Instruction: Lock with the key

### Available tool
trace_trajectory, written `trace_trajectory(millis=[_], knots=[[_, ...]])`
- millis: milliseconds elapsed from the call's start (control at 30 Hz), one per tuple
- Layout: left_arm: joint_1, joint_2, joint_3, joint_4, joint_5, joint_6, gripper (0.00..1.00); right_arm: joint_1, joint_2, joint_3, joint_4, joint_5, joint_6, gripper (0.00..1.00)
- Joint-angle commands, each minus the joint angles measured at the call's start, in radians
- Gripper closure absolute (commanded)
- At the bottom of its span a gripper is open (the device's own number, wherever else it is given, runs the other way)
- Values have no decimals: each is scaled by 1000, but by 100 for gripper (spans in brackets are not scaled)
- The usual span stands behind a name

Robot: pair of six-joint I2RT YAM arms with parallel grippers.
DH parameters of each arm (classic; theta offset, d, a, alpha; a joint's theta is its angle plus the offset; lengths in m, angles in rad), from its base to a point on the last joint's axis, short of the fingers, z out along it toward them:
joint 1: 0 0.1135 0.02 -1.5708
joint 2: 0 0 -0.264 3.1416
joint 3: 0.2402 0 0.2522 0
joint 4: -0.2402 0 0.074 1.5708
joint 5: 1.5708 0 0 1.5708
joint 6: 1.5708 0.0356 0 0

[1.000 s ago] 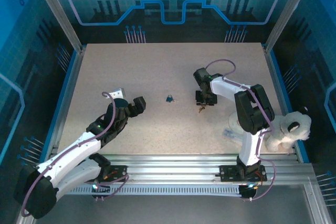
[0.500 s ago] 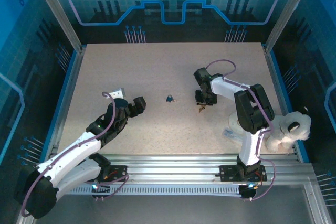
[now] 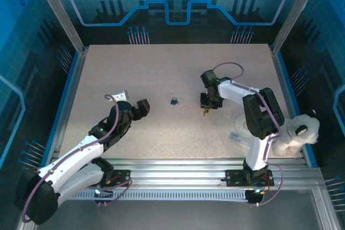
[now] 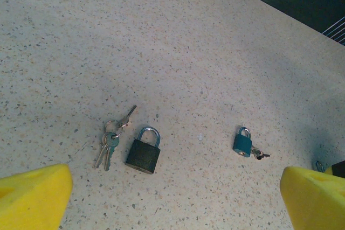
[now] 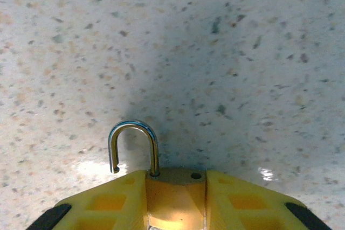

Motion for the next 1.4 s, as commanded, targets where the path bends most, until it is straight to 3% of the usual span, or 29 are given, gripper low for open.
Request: trace_trajectory(millis=[0, 700, 1367], knots=[[-5, 4, 28, 5, -4, 12, 1, 1, -54, -16, 27, -65, -14, 71], [-5, 31, 53, 9, 41, -26, 1, 60, -175, -49, 118, -212, -58, 71], [-13, 255, 183, 99, 294, -179, 2, 163, -264, -89, 207, -273, -107, 71]])
